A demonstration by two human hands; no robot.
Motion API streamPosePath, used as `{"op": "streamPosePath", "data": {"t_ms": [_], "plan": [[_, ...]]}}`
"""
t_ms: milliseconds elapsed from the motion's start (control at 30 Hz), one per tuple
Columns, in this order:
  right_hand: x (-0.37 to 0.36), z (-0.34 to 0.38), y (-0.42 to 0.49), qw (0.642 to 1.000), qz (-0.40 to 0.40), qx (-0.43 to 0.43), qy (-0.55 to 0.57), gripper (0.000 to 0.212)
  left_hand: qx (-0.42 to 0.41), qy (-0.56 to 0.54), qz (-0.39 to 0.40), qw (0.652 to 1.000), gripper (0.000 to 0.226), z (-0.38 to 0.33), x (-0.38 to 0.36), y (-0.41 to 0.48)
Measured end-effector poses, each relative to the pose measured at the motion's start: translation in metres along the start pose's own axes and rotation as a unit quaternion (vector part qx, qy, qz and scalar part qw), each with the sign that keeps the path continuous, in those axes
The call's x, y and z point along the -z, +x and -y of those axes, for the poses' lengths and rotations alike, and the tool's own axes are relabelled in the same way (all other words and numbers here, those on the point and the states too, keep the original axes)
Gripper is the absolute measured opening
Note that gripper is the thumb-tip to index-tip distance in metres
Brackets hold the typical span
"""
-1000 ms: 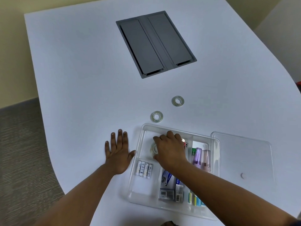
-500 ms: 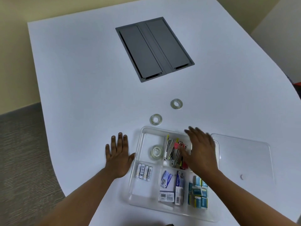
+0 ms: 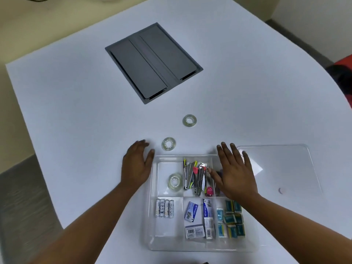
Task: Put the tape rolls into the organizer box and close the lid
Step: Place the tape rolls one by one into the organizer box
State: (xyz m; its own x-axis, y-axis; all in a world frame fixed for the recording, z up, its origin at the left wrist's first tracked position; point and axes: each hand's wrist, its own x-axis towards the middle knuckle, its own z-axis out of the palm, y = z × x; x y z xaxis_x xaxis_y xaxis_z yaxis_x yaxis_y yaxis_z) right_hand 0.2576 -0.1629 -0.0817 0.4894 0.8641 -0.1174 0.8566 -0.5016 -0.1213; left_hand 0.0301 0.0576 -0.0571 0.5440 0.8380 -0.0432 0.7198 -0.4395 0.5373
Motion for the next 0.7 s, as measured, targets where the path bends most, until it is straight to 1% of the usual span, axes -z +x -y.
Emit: {"op": "streamPosePath", "data": {"t_ms": [100, 200, 333, 400, 500, 567, 633, 700], "plan": [[-0.002, 0.000, 0.000, 1.000, 0.003, 0.002, 0.003, 0.077, -0.002, -0.007, 0.065, 0.998, 0.040, -0.024, -0.006, 0.035], [-0.001, 0.001, 0.001, 1.000, 0.004, -0.003, 0.011, 0.075, -0.014, 0.068, 0.125, 0.990, 0.052, -0.041, -0.018, 0.059], [0.002, 0.003, 0.000, 1.000, 0.007, -0.005, 0.017, 0.075, -0.015, 0.160, 0.172, 0.972, 0.071, -0.049, -0.030, 0.074], [0.003, 0.003, 0.000, 1.000, 0.010, -0.007, 0.023, 0.075, -0.020, 0.205, 0.181, 0.962, 0.069, -0.049, -0.033, 0.077], [0.003, 0.003, 0.000, 0.999, 0.012, -0.009, 0.029, 0.075, -0.027, 0.248, 0.187, 0.950, 0.057, -0.051, -0.035, 0.080], [0.003, 0.003, 0.000, 0.999, 0.014, -0.009, 0.030, 0.075, -0.033, 0.244, 0.191, 0.950, 0.050, -0.052, -0.035, 0.081], [0.003, 0.003, -0.001, 0.999, 0.012, -0.011, 0.033, 0.075, -0.046, 0.229, 0.185, 0.954, 0.049, -0.055, -0.032, 0.082], [0.003, 0.003, -0.001, 0.999, 0.012, -0.011, 0.032, 0.074, -0.066, 0.193, 0.153, 0.967, 0.051, -0.059, -0.024, 0.080]]}}
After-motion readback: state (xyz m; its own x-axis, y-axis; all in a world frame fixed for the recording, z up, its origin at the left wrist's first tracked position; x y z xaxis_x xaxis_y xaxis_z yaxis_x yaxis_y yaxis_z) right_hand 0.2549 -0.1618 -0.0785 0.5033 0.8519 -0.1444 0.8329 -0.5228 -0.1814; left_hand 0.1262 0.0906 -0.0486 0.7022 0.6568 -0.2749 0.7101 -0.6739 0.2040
